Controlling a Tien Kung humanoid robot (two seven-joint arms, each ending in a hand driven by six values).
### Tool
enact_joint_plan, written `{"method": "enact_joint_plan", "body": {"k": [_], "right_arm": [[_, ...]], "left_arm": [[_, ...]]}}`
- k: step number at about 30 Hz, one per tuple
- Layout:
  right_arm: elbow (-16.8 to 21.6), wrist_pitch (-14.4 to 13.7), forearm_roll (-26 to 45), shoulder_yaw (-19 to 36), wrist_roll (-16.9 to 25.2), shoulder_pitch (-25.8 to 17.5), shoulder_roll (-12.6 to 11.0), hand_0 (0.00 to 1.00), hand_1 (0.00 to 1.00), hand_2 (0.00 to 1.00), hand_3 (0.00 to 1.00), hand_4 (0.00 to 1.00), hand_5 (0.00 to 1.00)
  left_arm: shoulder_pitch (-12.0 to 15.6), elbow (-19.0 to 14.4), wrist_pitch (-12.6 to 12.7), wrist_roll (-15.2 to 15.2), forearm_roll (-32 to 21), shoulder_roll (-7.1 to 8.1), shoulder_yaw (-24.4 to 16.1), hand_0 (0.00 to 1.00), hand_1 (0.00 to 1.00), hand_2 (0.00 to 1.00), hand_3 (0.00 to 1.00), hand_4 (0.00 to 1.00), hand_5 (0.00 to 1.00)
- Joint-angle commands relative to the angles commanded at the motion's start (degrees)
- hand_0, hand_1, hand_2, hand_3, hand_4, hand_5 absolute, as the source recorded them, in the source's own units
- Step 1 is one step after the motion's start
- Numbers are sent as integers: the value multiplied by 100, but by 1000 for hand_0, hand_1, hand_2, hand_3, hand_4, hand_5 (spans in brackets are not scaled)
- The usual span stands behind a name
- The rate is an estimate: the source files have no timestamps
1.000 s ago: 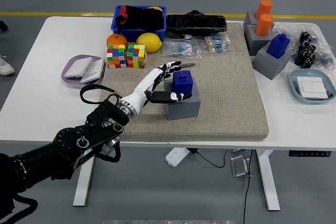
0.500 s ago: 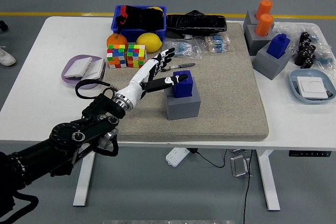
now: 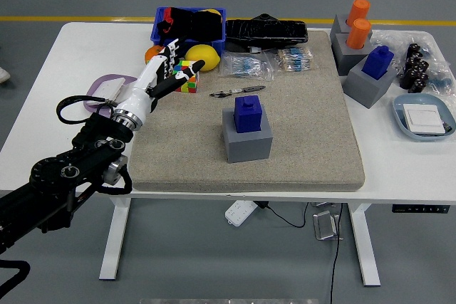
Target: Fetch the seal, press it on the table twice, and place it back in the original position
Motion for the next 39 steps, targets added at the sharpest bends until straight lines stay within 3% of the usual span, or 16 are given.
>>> {"method": "enact_joint_plan", "body": {"k": [8,12,19,27,39], "right_arm": [[0,1,-89,143,5,-22,11,787,719,722,660,807,488],[0,1,-133,231,10,-40,34,787,718,722,661,807,487],[0,4,-152,284,21,-17,47,787,720,722,660,807,486],[0,6,-235,402,10,-30,59,787,718,722,661,807,488],[0,11,-179,393,3,2,46,788,719,722,660,807,489]], "left_arm": [[131,258,24,59,124,698,-710,998,998,998,998,998,509],[230,305,0,107,221,911,-1088,998,998,998,998,998,501],[294,427,-56,212,291,1190,-1235,998,998,998,998,998,505],[349,475,-64,261,345,1374,-1481,998,998,998,998,998,500],[294,474,-82,330,391,1437,-1495,998,998,998,998,998,480]]}}
